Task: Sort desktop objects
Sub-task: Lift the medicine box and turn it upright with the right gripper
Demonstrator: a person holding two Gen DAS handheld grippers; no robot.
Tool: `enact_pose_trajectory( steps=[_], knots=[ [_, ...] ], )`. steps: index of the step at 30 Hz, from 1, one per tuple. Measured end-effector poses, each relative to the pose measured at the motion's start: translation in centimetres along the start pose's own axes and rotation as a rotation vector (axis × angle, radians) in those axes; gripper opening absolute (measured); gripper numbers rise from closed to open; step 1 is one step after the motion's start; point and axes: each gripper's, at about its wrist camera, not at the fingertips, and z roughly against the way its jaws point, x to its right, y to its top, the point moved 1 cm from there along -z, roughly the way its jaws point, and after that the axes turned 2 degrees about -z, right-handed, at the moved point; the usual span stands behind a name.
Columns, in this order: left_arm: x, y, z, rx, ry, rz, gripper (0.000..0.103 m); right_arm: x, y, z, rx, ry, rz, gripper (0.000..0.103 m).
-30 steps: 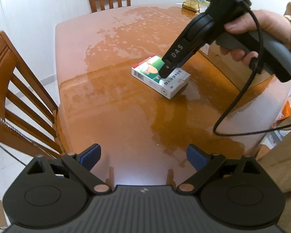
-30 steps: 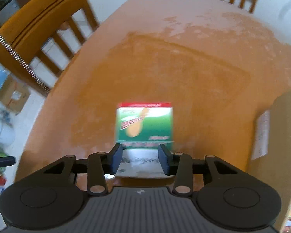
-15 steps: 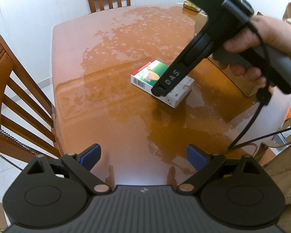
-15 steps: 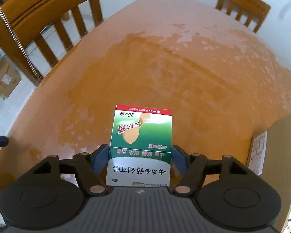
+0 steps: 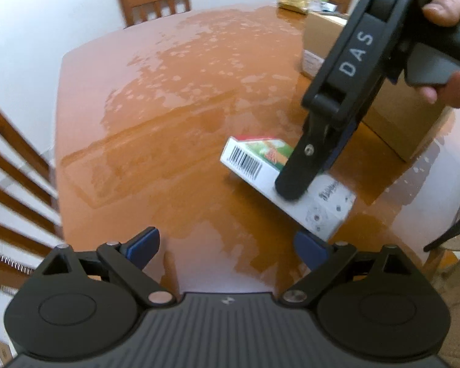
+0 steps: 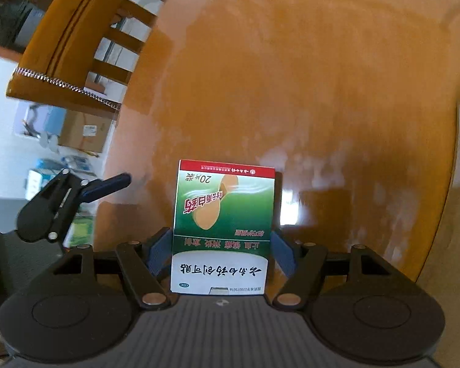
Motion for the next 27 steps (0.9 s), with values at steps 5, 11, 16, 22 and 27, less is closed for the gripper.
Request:
enact_pose_trajectory(
  steps=[5,11,16,22,27],
  knots=[
    [0.9,0.5,0.5,0.038,-0.028,-0.04,0.095,1.3,-0.4,0.7,-0.001,0.013,-0.039,0.075],
    [1.8,1.9,1.1,0.08,-0.06,-0.034,0.095,1.9,-0.5,1.6,0.01,0.031,-0.069,0.082],
    [2.5,2.7,1.2,0.096,-0.085,-0.03,0.095,1.9,-1.0,2.3,0.027,0.011,-0.069,0.082],
    [3.0,2.8,1.6,0.118,-0.085,-0.028,0.095,1.0,-1.5,3.2,0.071,-0.095,0.018,0.082],
    [2.5,3.5,2.3,0.151,-0.068,0.001,0.095,1.2,-1.3,3.6,0.085,-0.083,0.018,0.082]
  ],
)
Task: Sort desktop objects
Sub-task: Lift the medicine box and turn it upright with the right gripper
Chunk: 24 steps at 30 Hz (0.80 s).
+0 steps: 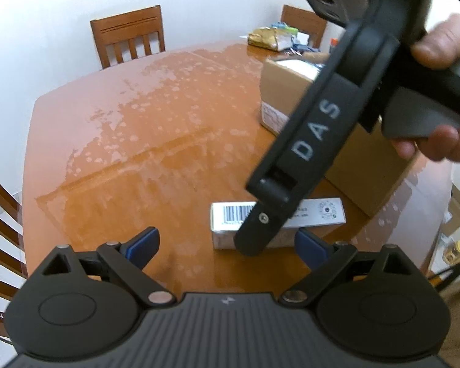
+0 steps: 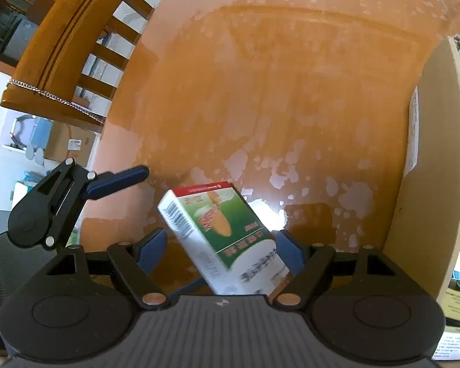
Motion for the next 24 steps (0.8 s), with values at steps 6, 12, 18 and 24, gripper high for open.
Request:
enact_pose_trajectory(
  steps=[6,12,18,24],
  knots=[
    [-0.8,0.5,-0.2,0.013,0.021,0.052,0.095,0.1,0.6,-0.4,0.0,0.006,0.022,0.082],
    [-0.3,-0.4,0.4,-0.036,0.034,0.05,0.095,-0.6,1.1,-0.8,-0.014,-0.048,0.123,0.079],
    [1.2,-3.3,1.7,-0.111,0.053,0.038,0.095,-2.3,0.5,-0.4,-0.051,-0.158,0.397,0.073],
    [1.6,-4.4,2.5,-0.117,0.064,0.106,0.095,-4.4,-0.7,-2.2,-0.126,-0.292,0.696,0.037]
  ],
)
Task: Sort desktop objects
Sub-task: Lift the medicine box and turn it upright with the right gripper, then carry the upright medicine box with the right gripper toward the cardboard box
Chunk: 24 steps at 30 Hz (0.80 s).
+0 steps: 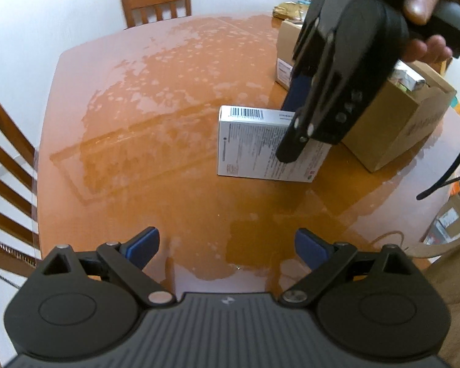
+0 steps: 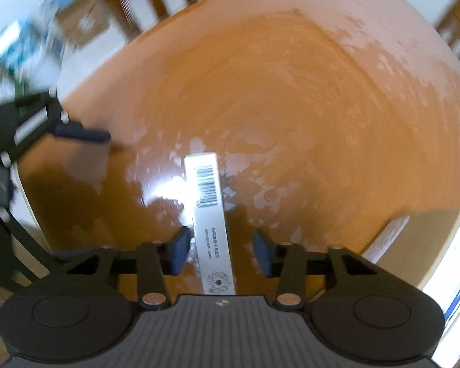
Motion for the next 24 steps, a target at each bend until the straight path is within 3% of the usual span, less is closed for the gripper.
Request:
enact_pose_trajectory(
  steps=[1,5,24],
  knots=[
    [0.0,0.1,0.0,0.006,0.005,0.01,0.095,-0.4,0.1,-0.3,-0.008,-0.01,0.037,0.028],
    [-0.4,0.2,0.3,0.031,0.014,0.052,0.095,-1.2,0.4,-1.1,-0.026,-0.041,0.131,0.027],
    [-1.2,-0.4,0.4,0.046,0.03,0.114,0.095,-2.6,2.1,-2.0,-0.084,-0.055,0.238,0.023]
  ],
)
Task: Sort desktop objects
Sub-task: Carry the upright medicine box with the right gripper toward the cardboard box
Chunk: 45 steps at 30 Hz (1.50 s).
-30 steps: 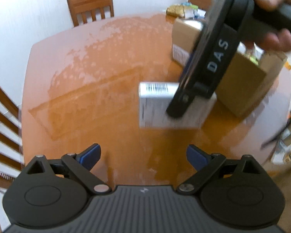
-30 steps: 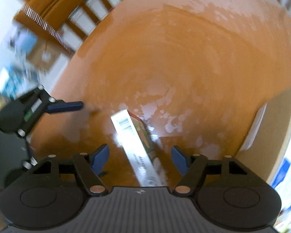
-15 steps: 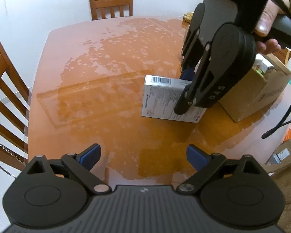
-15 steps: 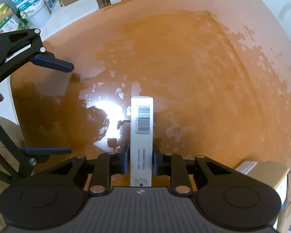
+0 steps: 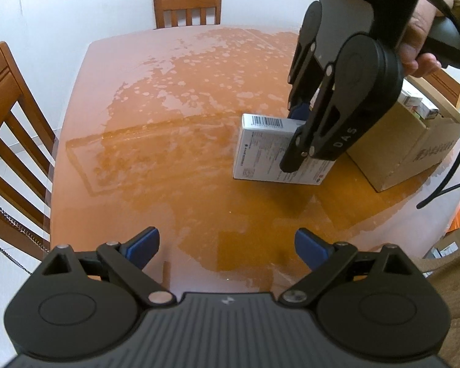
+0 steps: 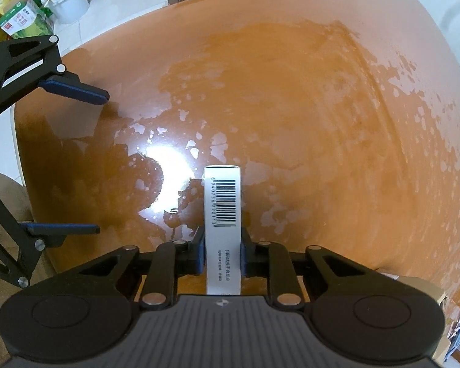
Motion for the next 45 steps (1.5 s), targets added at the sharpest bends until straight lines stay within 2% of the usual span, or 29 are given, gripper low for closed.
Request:
enact_pose_trajectory(
  steps=[11,17,29,39,45],
  knots=[
    [-0.3,-0.3,0.0,0.003,-0.008,-0.003,0.095,0.1,0.5,0.0,-0.018,0.01,-0.023,0.023],
    [-0.4,-0.3,0.0,0.008,-0.013,-0.012,0.095,-0.1,1.1,0.7,-0.003,0.032,-0.056,0.023],
    [-0.5,-0.3,0.1,0.02,-0.043,-0.06,0.095,-1.3,1.4,1.5,0.009,0.021,-0.086,0.023],
    [1.4,1.0,0.4,0.027,-0.022,-0.133,0.095,-2.0,-0.4,5.6,0.103,0.025,-0.089,0.023],
    [3.2,2.4,0.5,0.029,-0.018,-0.121,0.095,-1.5,-2.6,7.9,0.167,0.028,-0.085,0.023]
  ],
)
